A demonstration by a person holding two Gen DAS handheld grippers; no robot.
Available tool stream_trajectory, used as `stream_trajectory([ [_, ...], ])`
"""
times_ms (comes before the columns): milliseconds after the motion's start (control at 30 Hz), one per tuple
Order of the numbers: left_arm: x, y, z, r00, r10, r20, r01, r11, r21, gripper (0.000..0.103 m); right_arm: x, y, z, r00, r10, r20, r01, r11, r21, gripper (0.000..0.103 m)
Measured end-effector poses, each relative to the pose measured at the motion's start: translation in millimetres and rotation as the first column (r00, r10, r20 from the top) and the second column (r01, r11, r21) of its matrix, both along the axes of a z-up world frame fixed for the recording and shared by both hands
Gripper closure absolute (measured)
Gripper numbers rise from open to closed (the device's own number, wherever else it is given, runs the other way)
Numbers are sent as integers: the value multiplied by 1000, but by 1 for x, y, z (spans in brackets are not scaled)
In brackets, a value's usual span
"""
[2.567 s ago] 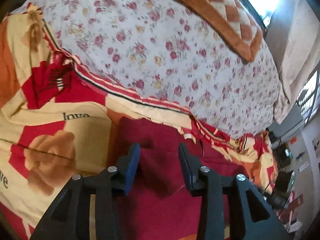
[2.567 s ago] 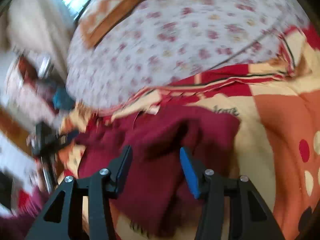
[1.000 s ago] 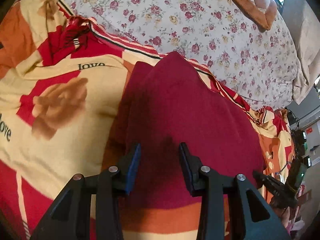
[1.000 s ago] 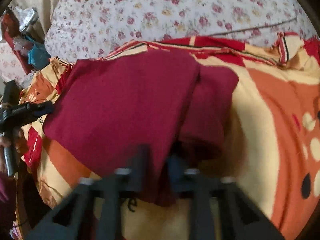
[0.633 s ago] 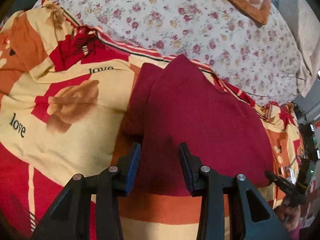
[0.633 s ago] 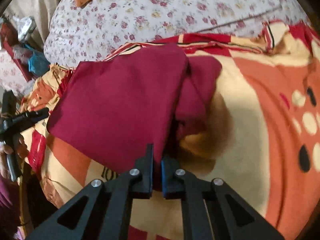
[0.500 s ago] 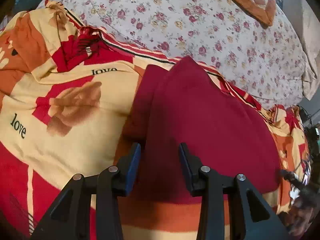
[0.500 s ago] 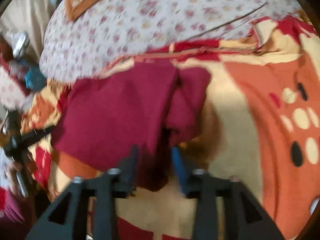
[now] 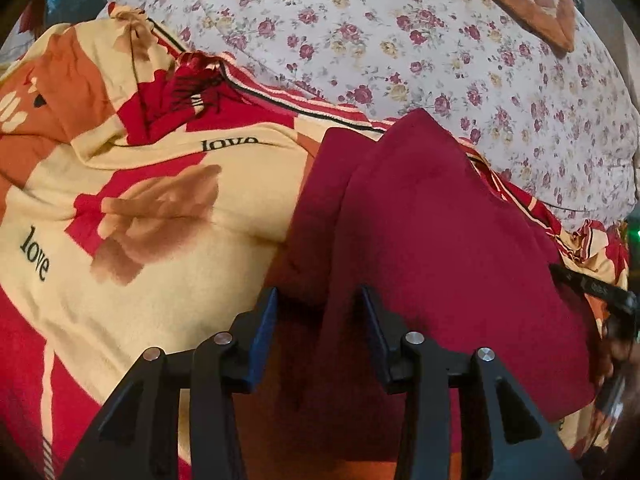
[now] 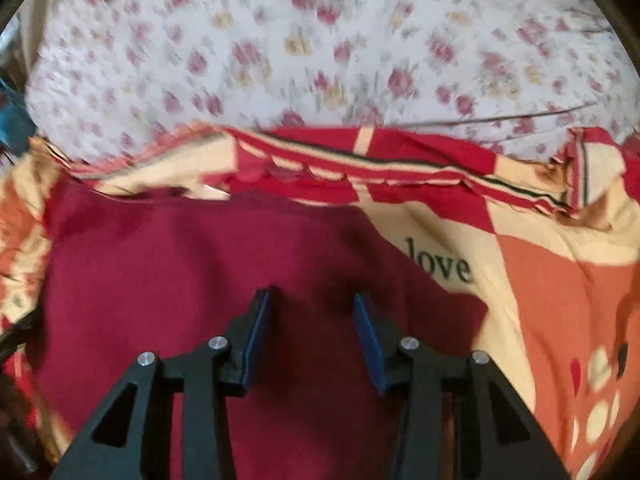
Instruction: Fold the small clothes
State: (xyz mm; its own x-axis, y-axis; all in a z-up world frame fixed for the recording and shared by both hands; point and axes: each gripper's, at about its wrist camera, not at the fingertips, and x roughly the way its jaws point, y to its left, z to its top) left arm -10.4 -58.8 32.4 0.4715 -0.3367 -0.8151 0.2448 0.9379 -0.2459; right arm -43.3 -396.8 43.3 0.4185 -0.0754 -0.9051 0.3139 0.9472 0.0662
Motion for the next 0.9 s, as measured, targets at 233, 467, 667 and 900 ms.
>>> stream_trajectory([
  [233,5,9,-8,1000,7,-12,-8,998,-68,72,9,47,45,993,50,103,-44,997,-64,58],
  [467,4,14,-13,1000,0,-14,-2,994,-110,71,55,153,38,953,272,132,-286,952,106,58],
  [667,8,14,-15,1000,-13,-21,10,992,-128,69,104,207,12,944,305,125,-319,941,113,58],
  [900,12,15,-16,999,-21,-30,16,988,-152,69,137,210,-26,967,244,77,-251,962,106,50],
])
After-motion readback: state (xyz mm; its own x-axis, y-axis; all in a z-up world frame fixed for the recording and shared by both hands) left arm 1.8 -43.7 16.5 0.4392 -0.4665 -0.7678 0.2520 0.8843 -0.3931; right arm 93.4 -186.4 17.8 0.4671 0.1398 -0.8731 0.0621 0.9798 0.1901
